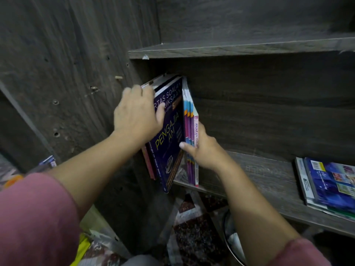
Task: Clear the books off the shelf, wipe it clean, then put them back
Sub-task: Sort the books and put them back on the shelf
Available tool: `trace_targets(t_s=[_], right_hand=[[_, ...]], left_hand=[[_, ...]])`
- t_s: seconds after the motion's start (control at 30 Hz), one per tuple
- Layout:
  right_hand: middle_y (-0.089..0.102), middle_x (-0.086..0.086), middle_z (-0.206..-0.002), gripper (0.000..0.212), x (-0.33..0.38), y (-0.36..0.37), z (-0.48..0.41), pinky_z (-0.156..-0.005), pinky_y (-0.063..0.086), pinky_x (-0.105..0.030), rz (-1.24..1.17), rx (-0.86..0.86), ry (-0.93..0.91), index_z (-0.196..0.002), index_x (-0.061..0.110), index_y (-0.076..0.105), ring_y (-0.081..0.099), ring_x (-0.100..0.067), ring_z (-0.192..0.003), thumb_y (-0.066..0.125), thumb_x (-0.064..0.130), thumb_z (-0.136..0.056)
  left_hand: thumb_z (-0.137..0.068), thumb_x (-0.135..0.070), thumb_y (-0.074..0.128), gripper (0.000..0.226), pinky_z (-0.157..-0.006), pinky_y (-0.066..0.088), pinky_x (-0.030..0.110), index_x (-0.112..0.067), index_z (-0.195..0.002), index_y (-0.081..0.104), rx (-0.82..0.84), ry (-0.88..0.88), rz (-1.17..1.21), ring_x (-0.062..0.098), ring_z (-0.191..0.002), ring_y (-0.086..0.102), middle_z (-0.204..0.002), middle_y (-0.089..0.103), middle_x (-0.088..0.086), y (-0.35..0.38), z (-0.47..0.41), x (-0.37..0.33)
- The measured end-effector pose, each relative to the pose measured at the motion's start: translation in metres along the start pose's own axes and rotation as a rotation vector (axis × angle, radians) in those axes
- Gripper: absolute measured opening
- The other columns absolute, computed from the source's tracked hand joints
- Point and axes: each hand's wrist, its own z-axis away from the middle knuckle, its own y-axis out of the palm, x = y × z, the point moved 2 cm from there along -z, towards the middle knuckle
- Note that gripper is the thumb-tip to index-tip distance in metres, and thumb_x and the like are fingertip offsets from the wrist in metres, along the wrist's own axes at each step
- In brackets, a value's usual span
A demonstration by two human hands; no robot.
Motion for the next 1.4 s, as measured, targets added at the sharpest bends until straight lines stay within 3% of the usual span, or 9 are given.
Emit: trace_targets(t_s=[0.13, 0.2, 0.27, 0.4, 0.7, 0.87, 1.0, 1.2, 1.4], right_hand=[[0.054, 0.0, -0.131, 0.109, -0.012, 0.017, -0.006, -0.098, 0.05, -0.035, -0.179, 0.15, 0.024, -0.151, 0.045, 0.008, 0.06, -0.012, -0.111, 0.08, 0.01, -0.077], [0.044, 0.004, -0.13, 0.108, -0.01, 0.023, -0.006, -0.099, 0.047, -0.027, -0.225, 0.23, 0.056, -0.153, 0.039, 0.012, 0.054, -0.015, -0.12, 0.077, -0.001, -0.077], [0.036, 0.001, -0.147, 0.112, -0.011, 0.033, -0.009, -0.109, 0.04, -0.039, -0.117, 0.229, 0.071, -0.152, 0.044, 0.006, 0.04, -0.022, -0.135, 0.08, 0.009, -0.076], [0.015, 0.0, -0.161, 0.119, -0.015, 0.047, -0.012, -0.114, 0.027, -0.045, 0.018, 0.239, 0.125, -0.143, 0.057, -0.014, 0.025, -0.027, -0.144, 0.08, 0.025, -0.078], [0.021, -0.001, -0.16, 0.117, -0.014, 0.069, -0.017, -0.113, 0.029, -0.038, -0.08, 0.052, 0.071, -0.146, 0.054, -0.011, 0.028, -0.023, -0.143, 0.08, 0.033, -0.077], [0.025, 0.002, -0.158, 0.118, -0.014, 0.058, -0.013, -0.109, 0.035, -0.039, 0.027, 0.115, 0.095, -0.145, 0.056, -0.01, 0.035, -0.024, -0.14, 0.082, 0.03, -0.076], [0.046, -0.006, -0.146, 0.095, -0.011, 0.025, 0.001, -0.104, 0.043, -0.039, 0.347, 0.055, 0.098, -0.149, 0.046, 0.018, 0.05, -0.025, -0.126, 0.078, 0.03, -0.078], [0.052, -0.001, -0.139, 0.067, 0.0, -0.039, 0.052, -0.094, 0.044, -0.035, 0.682, -0.071, 0.18, -0.144, 0.04, 0.035, 0.05, -0.024, -0.125, 0.068, 0.04, -0.086], [0.052, -0.001, -0.139, 0.062, -0.009, -0.101, 0.149, -0.096, 0.043, -0.034, 0.866, -0.145, 0.361, -0.142, 0.038, 0.039, 0.05, -0.024, -0.126, 0.065, 0.043, -0.086]], left_hand=[[-0.055, -0.087, 0.059, 0.1, -0.085, 0.039, 0.045, -0.013, -0.122, 0.056, 0.111, 0.179, -0.135, 0.033, -0.106, 0.044, -0.113, 0.048, 0.013, -0.013, 0.002, 0.028], [-0.04, -0.086, 0.066, 0.12, -0.093, 0.034, 0.042, -0.018, -0.136, 0.047, 0.27, 0.265, -0.236, 0.029, -0.118, 0.046, -0.13, 0.05, 0.006, -0.02, -0.002, 0.036], [-0.039, -0.078, 0.075, 0.125, -0.095, 0.032, 0.038, -0.019, -0.143, 0.041, 0.331, 0.32, -0.277, 0.024, -0.126, 0.048, -0.142, 0.048, 0.001, -0.023, -0.007, 0.04], [-0.045, -0.071, 0.079, 0.115, -0.089, 0.028, 0.037, -0.019, -0.142, 0.043, 0.242, 0.309, -0.255, 0.022, -0.122, 0.053, -0.137, 0.054, 0.001, -0.017, -0.006, 0.04], [-0.048, -0.056, 0.085, 0.1, -0.091, 0.027, 0.037, -0.008, -0.129, 0.053, -0.028, 0.234, -0.128, 0.03, -0.108, 0.06, -0.12, 0.062, 0.012, 0.011, 0.012, 0.039], [-0.046, -0.041, 0.092, 0.11, -0.103, 0.025, 0.038, -0.006, -0.137, 0.042, 0.054, 0.177, -0.068, 0.031, -0.129, 0.046, -0.132, 0.052, 0.014, 0.012, 0.018, 0.035], [-0.057, -0.024, 0.091, 0.111, -0.114, 0.027, 0.048, -0.005, -0.147, 0.028, 0.078, 0.071, 0.104, 0.035, -0.14, 0.028, -0.148, 0.033, 0.019, 0.014, 0.039, 0.026], [-0.069, -0.024, 0.08, 0.078, -0.095, 0.037, 0.051, -0.007, -0.136, 0.043, 0.025, -0.062, 0.298, 0.04, -0.113, 0.038, -0.126, 0.041, 0.022, 0.026, 0.086, -0.003], [-0.074, -0.033, 0.076, 0.055, -0.088, 0.042, 0.048, -0.015, -0.122, 0.054, 0.334, 0.128, 0.477, 0.033, -0.105, 0.043, -0.111, 0.05, 0.01, 0.028, 0.114, -0.087]])
